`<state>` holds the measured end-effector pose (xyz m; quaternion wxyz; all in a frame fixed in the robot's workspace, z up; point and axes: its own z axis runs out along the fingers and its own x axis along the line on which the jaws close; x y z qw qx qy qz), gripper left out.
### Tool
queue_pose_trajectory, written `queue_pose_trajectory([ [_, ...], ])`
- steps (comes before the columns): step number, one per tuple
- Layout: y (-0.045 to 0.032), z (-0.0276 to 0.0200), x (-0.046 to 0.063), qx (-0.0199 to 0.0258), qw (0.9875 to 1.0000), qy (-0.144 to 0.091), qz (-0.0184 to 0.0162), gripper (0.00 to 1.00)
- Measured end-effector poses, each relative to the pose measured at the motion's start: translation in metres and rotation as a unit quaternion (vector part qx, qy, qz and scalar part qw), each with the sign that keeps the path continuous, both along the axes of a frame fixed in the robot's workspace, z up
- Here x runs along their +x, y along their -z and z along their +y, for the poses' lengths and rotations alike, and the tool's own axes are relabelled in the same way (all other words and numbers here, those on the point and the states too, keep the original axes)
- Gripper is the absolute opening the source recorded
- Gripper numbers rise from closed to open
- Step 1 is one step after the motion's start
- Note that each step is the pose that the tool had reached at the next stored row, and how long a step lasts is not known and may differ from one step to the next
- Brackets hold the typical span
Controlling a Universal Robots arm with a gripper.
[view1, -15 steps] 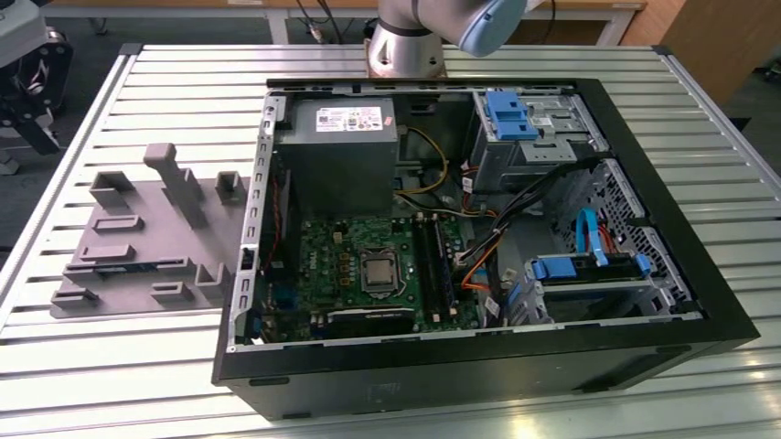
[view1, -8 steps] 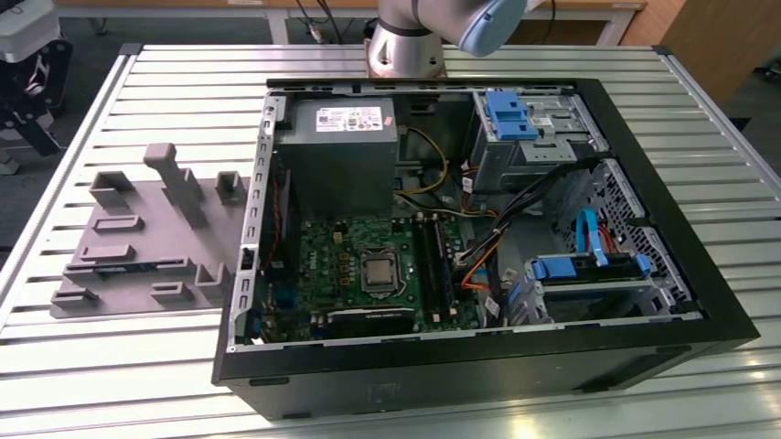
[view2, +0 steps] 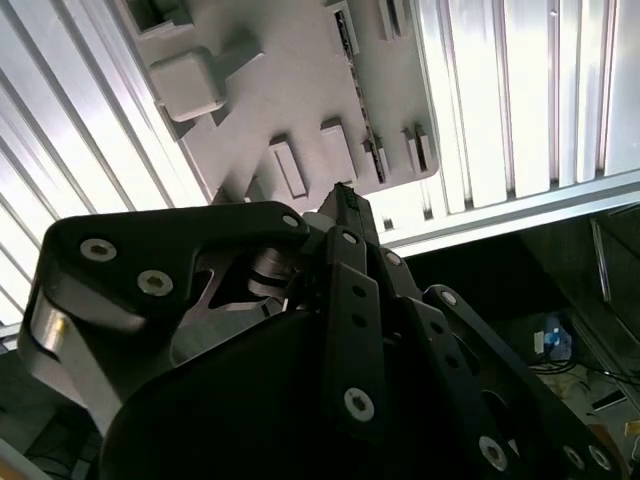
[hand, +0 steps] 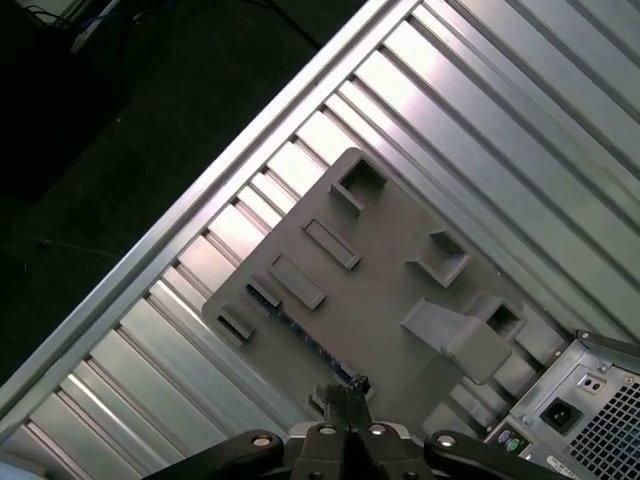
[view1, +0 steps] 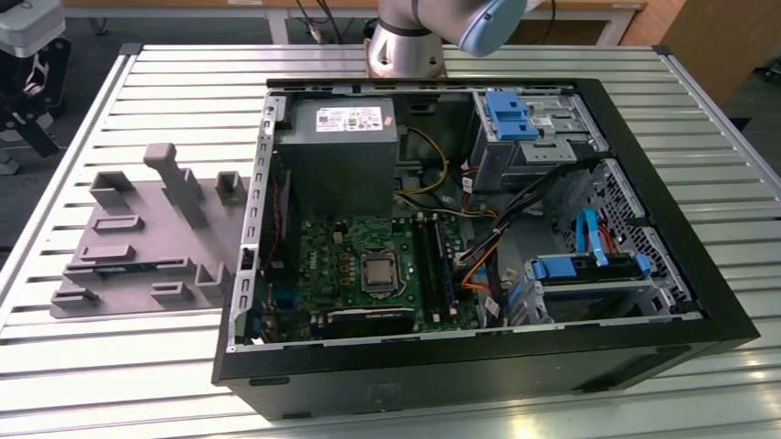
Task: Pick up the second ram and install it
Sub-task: 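Pick up the second ram and move it above second insertion slot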
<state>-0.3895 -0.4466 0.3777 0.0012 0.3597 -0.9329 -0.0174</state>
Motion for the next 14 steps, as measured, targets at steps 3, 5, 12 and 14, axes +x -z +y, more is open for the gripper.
queue_pose_trajectory([
  [3,0.0000,0.0000,0.0000,0.0000,1.0000,-0.001,0.0000,0.11],
  [5,0.0000,0.0000,0.0000,0.0000,1.0000,-0.001,0.0000,0.11],
  [12,0.0000,0.0000,0.0000,0.0000,1.0000,-0.001,0.0000,0.11],
  [14,0.0000,0.0000,0.0000,0.0000,1.0000,-0.001,0.0000,0.11],
])
